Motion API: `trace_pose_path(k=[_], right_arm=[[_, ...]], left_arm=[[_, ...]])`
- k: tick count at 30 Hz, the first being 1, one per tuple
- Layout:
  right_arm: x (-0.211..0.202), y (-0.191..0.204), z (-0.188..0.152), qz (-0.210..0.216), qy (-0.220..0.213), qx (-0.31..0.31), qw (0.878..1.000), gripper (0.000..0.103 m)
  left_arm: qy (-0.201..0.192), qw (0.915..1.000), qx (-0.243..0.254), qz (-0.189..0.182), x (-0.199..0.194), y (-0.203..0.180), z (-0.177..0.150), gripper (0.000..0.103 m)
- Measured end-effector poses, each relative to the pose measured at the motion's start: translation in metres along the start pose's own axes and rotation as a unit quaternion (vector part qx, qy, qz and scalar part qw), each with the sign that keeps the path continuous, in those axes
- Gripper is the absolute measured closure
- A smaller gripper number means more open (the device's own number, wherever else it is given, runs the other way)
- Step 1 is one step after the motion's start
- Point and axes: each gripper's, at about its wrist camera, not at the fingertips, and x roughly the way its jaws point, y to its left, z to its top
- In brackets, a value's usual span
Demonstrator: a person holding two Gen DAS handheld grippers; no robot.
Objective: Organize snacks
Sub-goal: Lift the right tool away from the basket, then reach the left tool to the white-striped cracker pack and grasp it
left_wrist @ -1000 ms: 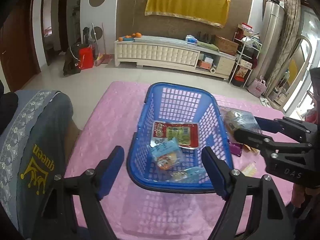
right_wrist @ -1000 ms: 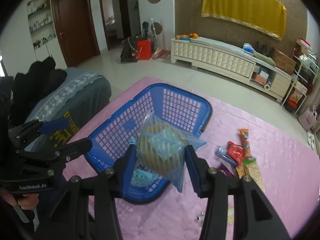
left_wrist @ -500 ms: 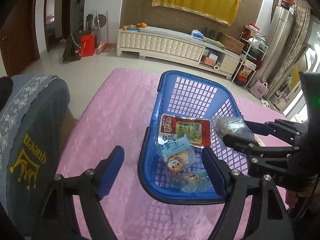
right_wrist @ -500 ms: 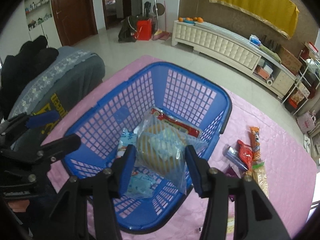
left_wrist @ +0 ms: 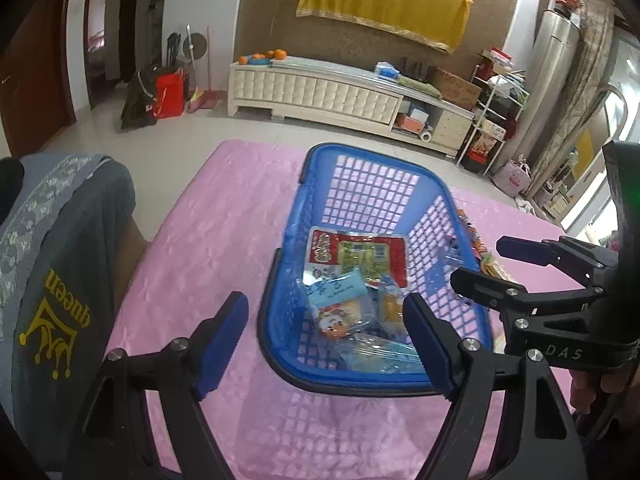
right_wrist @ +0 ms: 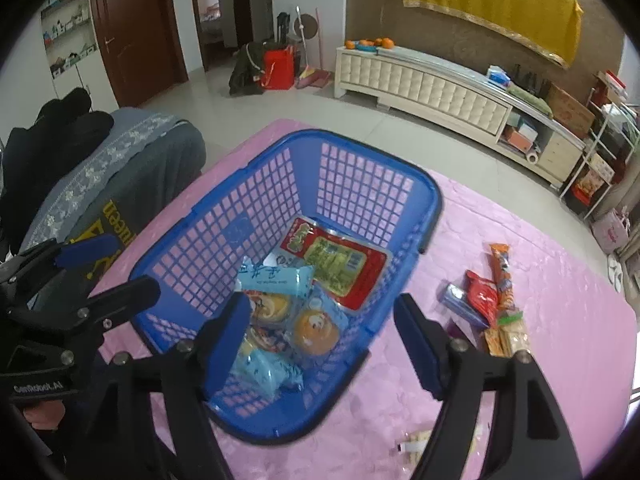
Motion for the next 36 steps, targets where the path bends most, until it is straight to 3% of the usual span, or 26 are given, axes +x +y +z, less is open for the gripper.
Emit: trace_pose_path(k=[20,36], right_arm=[[-0.09,-0.076,-0.053,-0.025,-0.06,0.074,0.995,0.023],[-0.108,-0.147,-0.107,-0.071,-0.056,0.14,0.986,0.021]], left_arm=[[-0.029,0.9963,0.079,-0.013,-0.036,-0.106,-0.01,0.02],[-0.015,0.985,0.15,-0.084,-0.008,-0.181,-0.017,0.02]])
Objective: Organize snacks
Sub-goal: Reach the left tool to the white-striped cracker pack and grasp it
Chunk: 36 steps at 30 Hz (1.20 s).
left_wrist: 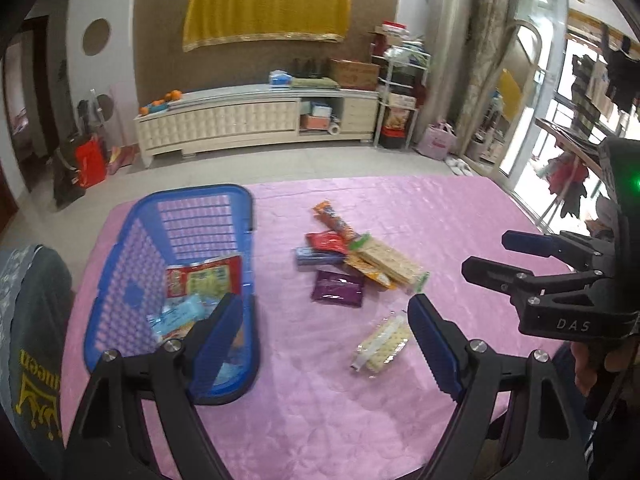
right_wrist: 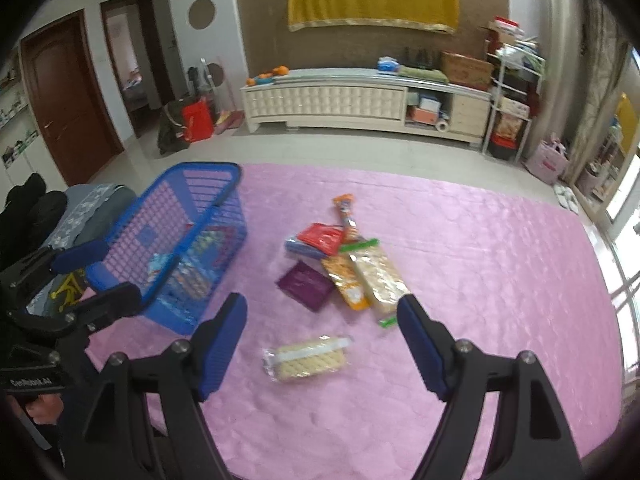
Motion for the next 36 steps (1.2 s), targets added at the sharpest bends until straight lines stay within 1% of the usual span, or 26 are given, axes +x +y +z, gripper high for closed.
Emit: trace_pose_path(k=[4,7,10,12,13,15,17,20,22,26,32,35,36], right_arm=[[0.001,-0.019,-0.01,-0.005,-0.001,0.008,1.0,0.021],[0.004,-0.032,-0.017,-0.003,0.007,0.021,1.0,0.021],[0.009,-0.042,-0.024,-0.011,0.014,0.029,0.999,0.021],[0.014,-0.045,-0.031,-0.025,0.02,0.027,0.999,0.021],[0.017,-0.048,-0.035,-0.035,0.023,0.026,0.999,0.021],[0.022,-0.052,-0.042,-0.042,0.027,0.027,0.998,0.021],[0.028,-0.057,-0.05,-0.044,0.036,0.031,0.998,0.021],[0.038,-0.065,-0.057,-0.042,0.048,0.042,0.997,0.021],[0.047,-0.071,-0.063,-0.041,0.059,0.051,0.996,0.021],[0.063,-0.081,-0.072,-0.043,0.077,0.062,0.994,0.021],[0.082,-0.093,-0.08,-0.03,0.088,0.079,0.993,0.021],[0.087,-0.099,-0.082,-0.025,0.092,0.084,0.992,0.021],[0.089,-0.101,-0.083,-0.024,0.094,0.086,0.992,0.021]], left_arm=[[0.014,0.9992,0.033,-0.017,0.015,-0.017,0.0,0.02],[0.027,0.9981,0.052,-0.021,0.028,-0.027,-0.002,0.02],[0.052,0.9958,0.066,-0.036,0.046,-0.034,-0.005,0.02],[0.069,0.9933,0.081,-0.044,0.057,-0.04,-0.008,0.02],[0.078,0.9915,0.093,-0.046,0.064,-0.043,-0.01,0.02],[0.092,0.9883,0.111,-0.05,0.074,-0.048,-0.015,0.02],[0.109,0.9839,0.128,-0.06,0.089,-0.053,-0.018,0.02],[0.13,0.979,0.143,-0.063,0.108,-0.057,-0.022,0.02],[0.148,0.9754,0.149,-0.068,0.123,-0.058,-0.026,0.02],[0.186,0.9681,0.143,-0.088,0.151,-0.056,-0.034,0.02],[0.227,0.9533,0.171,-0.103,0.186,-0.064,-0.044,0.02],[0.242,0.947,0.183,-0.105,0.2,-0.069,-0.048,0.02],[0.25,0.9438,0.189,-0.106,0.206,-0.071,-0.05,0.02]])
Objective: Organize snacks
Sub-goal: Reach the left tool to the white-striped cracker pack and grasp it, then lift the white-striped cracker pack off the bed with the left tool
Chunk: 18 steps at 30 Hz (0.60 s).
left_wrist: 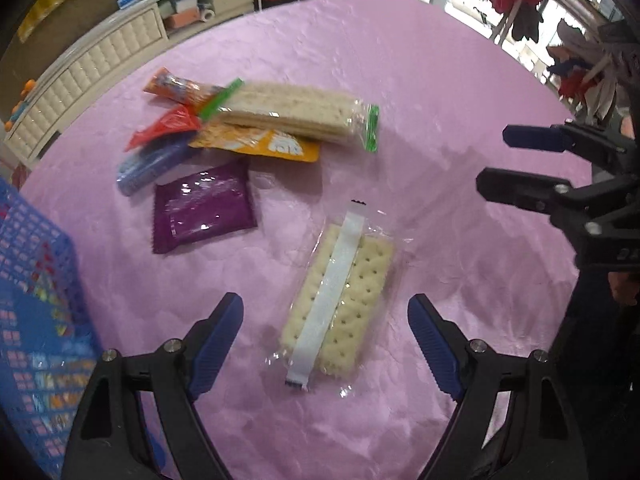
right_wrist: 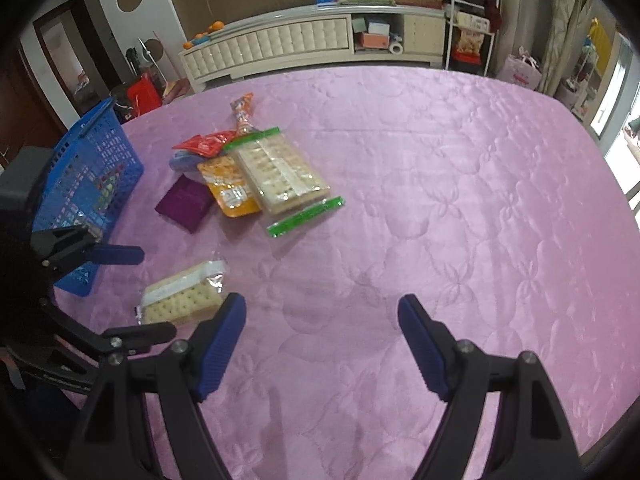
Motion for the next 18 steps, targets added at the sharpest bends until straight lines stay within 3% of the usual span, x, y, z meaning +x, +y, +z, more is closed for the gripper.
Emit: trace_pose_path(k=[5,9,13,18], right_arm=[[0.004,-0.01,0.001,0.001,0.001,0.01,1.0,0.021],[0.005,-0.017,0.001,-0.002,0.0,0.017,1.0,0.021],[0.001,-0.018,-0.001,-0.002,0.001,0.019,1.0,0.021],[-0.007,-0.013,0.0,-0.01,-0.002,0.005,1.0,0.021]], left_arm=[[0.023,0.9996,0.018,-0.001,0.022,-0.004,0.005,0.02],[0.018,0.9993,0.034,0.004,0.026,-0.012,0.005,0.02],[0.007,0.9995,0.031,-0.003,0.019,-0.014,0.005,0.058],[0.006,0.9999,0.003,0.012,0.016,-0.016,-0.002,0.059]])
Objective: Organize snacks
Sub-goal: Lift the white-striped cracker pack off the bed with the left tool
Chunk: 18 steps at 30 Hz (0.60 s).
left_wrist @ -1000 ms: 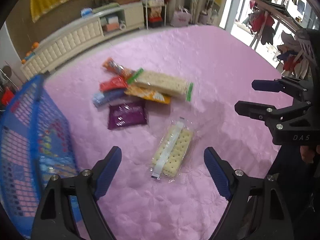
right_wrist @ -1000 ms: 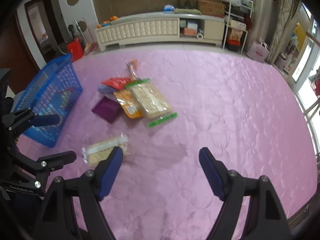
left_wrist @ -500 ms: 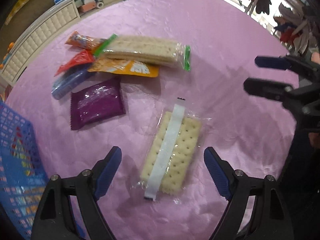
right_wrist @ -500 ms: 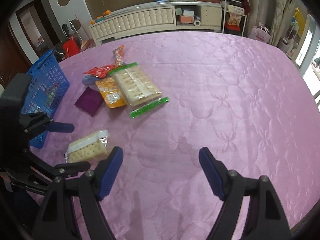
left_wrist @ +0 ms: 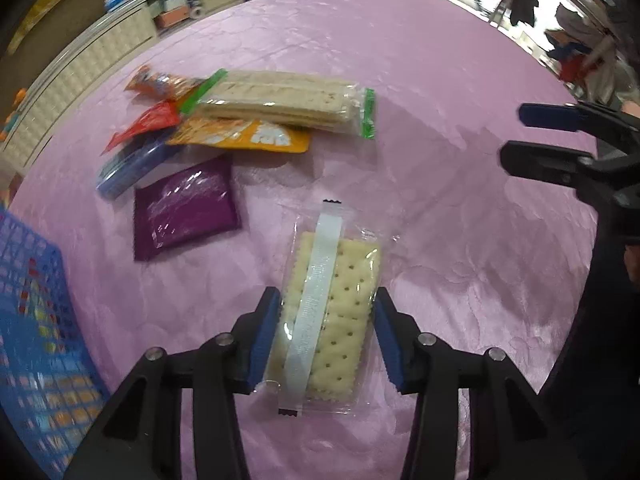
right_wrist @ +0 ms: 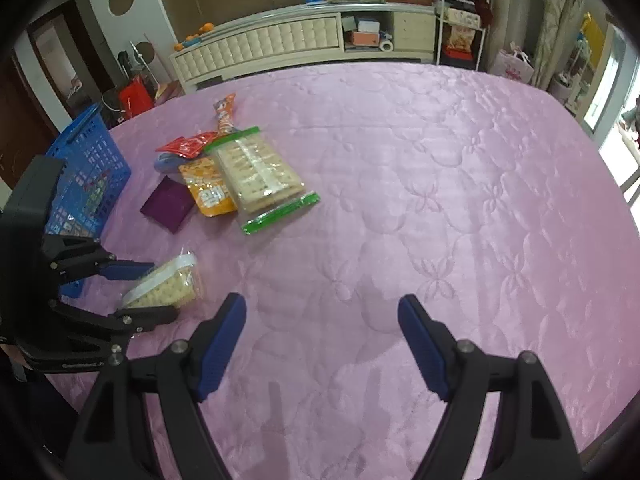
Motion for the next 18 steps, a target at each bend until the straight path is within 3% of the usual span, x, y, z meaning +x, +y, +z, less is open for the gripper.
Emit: trace_pose_path(k=[6,15,18], right_arm=[[-0.015,0.008,0.006,-0.003,-0.01,-0.025,1.0,0.021],[-0.03,0.017,0.027,0.02,-0.026,-0.047,0.998,0.021],[-0.028,0.019,0.037,0.038,-0.023,-0.052,0.998,0.021]], left_arm=[[-0.046,0.9977,-0.043,0.027,-0.031,-0.004,-0.01,0.06],[-0.108,0.985,-0.117,0.067,-0.089,0.003,-0.02,0.06],[-0.118,0.98,-0.143,0.071,-0.095,0.02,-0.011,0.06]])
